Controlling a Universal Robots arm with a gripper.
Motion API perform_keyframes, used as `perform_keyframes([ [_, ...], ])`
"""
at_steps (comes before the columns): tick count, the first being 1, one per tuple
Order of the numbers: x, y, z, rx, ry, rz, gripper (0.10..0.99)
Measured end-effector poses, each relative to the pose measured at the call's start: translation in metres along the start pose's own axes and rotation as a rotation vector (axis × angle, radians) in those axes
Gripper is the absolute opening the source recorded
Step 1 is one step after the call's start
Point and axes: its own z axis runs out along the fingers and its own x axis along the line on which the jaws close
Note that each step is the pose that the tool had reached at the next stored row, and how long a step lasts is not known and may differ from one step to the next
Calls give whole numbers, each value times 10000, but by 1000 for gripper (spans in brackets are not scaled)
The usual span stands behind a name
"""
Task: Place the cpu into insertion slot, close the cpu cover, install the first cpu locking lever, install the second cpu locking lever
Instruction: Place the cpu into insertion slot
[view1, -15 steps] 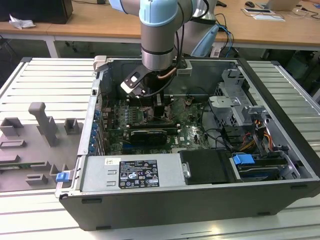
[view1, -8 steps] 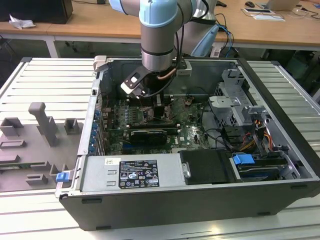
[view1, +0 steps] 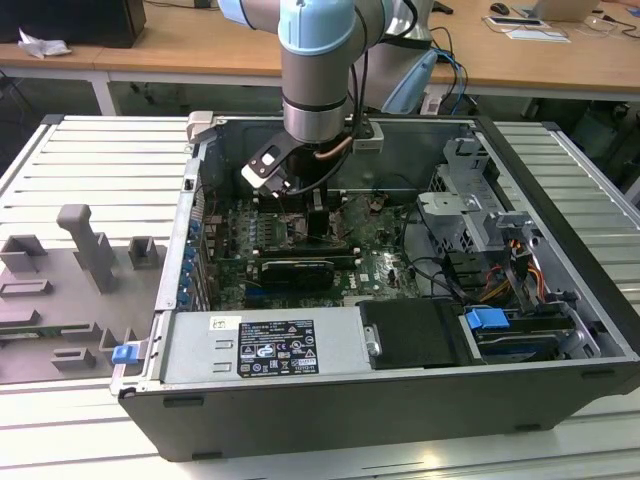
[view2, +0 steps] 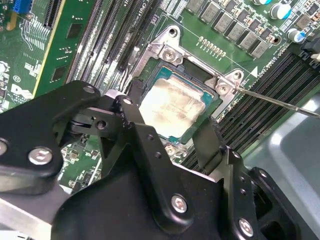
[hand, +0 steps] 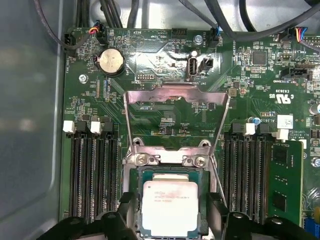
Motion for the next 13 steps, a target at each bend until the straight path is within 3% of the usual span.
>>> perform_keyframes([
  [3,1,1,-32,1,-1,1,675],
  [6,1,6,-132,7,-7,0,663],
  [7,2,8,-153,19,-7,1,596],
  [8,2,17,-161,45,-18,-1,471],
  [13,1,50,-174,159,-37,-1,173],
])
